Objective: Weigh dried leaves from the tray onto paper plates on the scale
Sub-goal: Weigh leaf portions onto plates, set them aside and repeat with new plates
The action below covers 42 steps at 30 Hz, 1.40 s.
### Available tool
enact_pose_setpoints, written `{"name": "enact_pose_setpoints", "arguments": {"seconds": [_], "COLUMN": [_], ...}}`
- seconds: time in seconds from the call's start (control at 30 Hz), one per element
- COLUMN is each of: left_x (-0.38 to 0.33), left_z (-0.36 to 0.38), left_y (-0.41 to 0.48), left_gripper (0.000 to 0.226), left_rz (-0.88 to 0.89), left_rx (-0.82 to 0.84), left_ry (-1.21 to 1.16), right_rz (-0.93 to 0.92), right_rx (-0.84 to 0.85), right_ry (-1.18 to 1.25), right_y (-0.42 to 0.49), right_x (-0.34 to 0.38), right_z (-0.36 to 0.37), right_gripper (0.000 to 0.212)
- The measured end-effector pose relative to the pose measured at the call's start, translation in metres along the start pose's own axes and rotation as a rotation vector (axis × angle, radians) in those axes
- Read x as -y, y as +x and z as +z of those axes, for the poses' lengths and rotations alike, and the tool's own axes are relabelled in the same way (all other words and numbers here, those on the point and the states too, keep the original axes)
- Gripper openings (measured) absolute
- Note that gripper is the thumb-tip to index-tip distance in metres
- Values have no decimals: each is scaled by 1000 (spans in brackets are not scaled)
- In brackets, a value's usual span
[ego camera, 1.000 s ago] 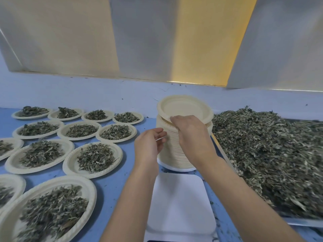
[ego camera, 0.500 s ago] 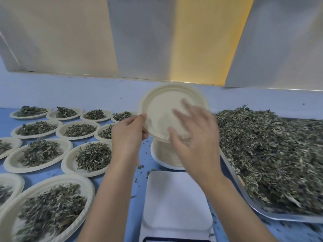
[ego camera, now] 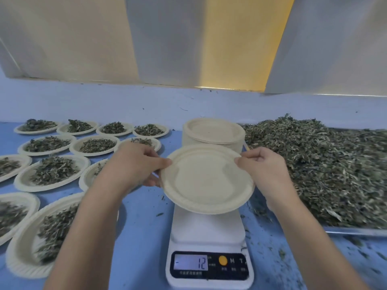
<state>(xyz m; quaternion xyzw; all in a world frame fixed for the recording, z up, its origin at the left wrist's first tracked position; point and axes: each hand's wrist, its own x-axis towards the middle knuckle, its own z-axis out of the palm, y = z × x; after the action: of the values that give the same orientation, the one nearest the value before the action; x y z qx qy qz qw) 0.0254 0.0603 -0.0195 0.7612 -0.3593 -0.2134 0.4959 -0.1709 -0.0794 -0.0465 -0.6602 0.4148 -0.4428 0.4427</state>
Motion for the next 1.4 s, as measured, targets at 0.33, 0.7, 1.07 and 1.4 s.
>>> {"name": "enact_pose_setpoints", "arguments": {"seconds": [0.33, 0.7, 1.07, 1.4], "left_x": [15, 31, 5, -49], "left_z": [13, 19, 44, 153], "left_y": [8, 14, 5, -21], "left_gripper": [19, 27, 17, 20], "left_rz": [-248, -306, 251, 422], "left_rx": [238, 304, -190, 100], "left_ry": [145, 251, 420, 61], "right_rz": [114, 86, -30, 62], "right_rx": [188, 227, 19, -24], "right_ry": [-327, -405, -349, -1227], "right_y": [2, 1, 8, 41], "right_x": [-37, -44, -39, -75], "right_z": [1, 8, -8, -70], "right_gripper": [13, 24, 20, 46]}}
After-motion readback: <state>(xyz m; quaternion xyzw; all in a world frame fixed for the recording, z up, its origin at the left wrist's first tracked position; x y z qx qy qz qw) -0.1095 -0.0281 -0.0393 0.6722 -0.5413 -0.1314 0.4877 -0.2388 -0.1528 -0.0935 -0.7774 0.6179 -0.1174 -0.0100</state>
